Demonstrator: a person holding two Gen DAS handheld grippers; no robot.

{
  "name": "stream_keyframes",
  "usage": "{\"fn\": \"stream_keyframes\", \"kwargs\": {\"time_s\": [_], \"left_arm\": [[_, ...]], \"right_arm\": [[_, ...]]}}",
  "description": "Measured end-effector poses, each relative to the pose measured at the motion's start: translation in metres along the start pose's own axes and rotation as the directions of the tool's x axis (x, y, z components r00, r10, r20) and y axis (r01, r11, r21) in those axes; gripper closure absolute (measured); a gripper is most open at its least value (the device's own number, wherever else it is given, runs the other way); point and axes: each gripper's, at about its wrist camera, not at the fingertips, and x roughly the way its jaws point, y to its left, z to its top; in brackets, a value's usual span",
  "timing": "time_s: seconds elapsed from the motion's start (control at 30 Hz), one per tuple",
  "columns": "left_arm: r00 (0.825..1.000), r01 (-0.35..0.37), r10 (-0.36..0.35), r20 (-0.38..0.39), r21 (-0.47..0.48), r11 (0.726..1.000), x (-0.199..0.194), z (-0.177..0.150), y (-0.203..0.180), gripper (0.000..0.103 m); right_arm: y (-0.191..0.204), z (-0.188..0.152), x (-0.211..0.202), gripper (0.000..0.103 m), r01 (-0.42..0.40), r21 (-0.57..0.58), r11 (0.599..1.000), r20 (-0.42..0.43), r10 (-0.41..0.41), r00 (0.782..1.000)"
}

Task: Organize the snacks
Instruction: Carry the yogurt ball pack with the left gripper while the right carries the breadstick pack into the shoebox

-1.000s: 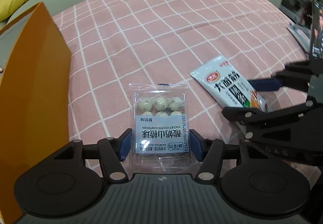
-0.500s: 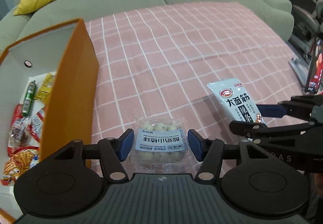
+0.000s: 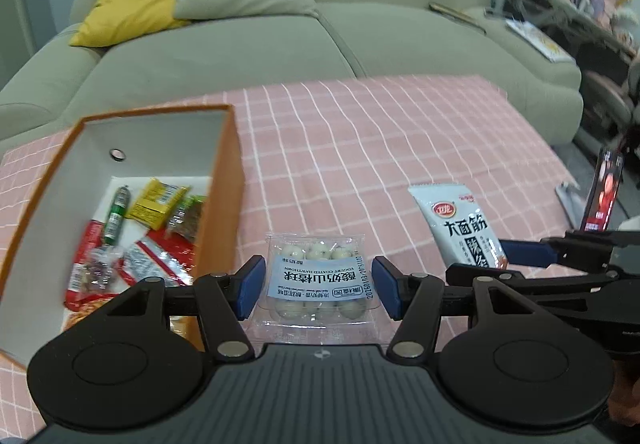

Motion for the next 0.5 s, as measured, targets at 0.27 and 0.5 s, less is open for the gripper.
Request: {"fn": "stream_keyframes", "kwargs": {"time_s": [0.27,0.5], "left_arm": [[0.997,-0.034,0.038,0.061,-0.072,0.997,-0.031,0.012,0.045,0.036],[0.992,-0.084,0.092,0.091,-0.089,0.993,-0.046,0.024,0.086,0.036]], "right_arm": [[0.042,0.022,-0.008,0.057,-0.078,-0.041,0.996,0.038,0.080,0.996],[0.089,0.051,-0.006,0.057,-0.133,-0.099,0.986,0.057,0.139,0.989]]}}
